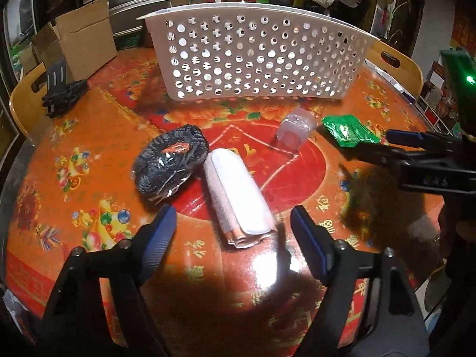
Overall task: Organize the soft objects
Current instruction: 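Withdraw both tools from the basket toward the table items, then grasp the rolled pink-and-white towel with the left tool while the right tool grasps the green packet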
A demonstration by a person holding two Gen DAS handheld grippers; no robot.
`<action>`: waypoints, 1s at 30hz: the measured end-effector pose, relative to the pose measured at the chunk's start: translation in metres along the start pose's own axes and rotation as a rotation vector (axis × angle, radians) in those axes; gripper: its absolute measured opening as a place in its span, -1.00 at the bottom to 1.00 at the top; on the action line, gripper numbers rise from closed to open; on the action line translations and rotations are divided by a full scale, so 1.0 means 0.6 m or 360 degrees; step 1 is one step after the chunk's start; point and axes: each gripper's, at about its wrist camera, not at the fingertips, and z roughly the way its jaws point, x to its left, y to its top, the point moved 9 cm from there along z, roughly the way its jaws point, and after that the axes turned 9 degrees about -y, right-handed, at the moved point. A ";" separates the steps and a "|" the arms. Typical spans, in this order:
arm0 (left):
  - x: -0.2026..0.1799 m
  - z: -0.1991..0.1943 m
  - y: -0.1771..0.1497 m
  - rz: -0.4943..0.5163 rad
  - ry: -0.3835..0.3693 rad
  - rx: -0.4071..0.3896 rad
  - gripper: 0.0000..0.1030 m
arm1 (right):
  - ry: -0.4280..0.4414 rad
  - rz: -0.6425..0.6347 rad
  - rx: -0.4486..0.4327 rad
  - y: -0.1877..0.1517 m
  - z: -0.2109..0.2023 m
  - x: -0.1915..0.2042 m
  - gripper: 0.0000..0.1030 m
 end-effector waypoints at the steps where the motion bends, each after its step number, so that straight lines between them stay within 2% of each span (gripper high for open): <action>1: -0.001 0.003 0.001 0.0002 0.0000 0.0000 0.38 | -0.0002 -0.0006 0.0009 0.003 0.005 0.001 0.61; 7: 0.001 0.013 0.003 -0.0005 -0.0010 0.0011 0.16 | -0.0019 -0.0044 0.0024 0.019 0.025 0.008 0.53; 13: 0.004 0.015 0.007 -0.0005 -0.0006 -0.0004 0.12 | -0.0090 -0.0118 0.0007 0.024 0.034 0.026 0.49; 17: 0.001 0.014 0.006 0.0009 -0.0002 -0.0013 0.07 | -0.0092 -0.0116 -0.0023 0.026 0.034 0.033 0.32; 21: 0.001 0.013 0.007 0.0018 -0.0008 -0.0028 -0.03 | -0.0091 -0.0120 -0.0043 0.025 0.031 0.036 0.25; 24: -0.004 0.011 0.005 0.0038 -0.0027 -0.0037 -0.26 | -0.0093 -0.0117 -0.0046 0.021 0.028 0.034 0.18; 26: -0.008 0.009 0.004 0.0066 -0.0015 -0.0047 -0.28 | -0.0077 -0.0127 -0.0055 0.018 0.023 0.035 0.01; 30: -0.010 0.007 0.001 0.0071 -0.0036 -0.0063 -0.31 | -0.0075 -0.0133 -0.0060 0.011 0.016 0.034 -0.04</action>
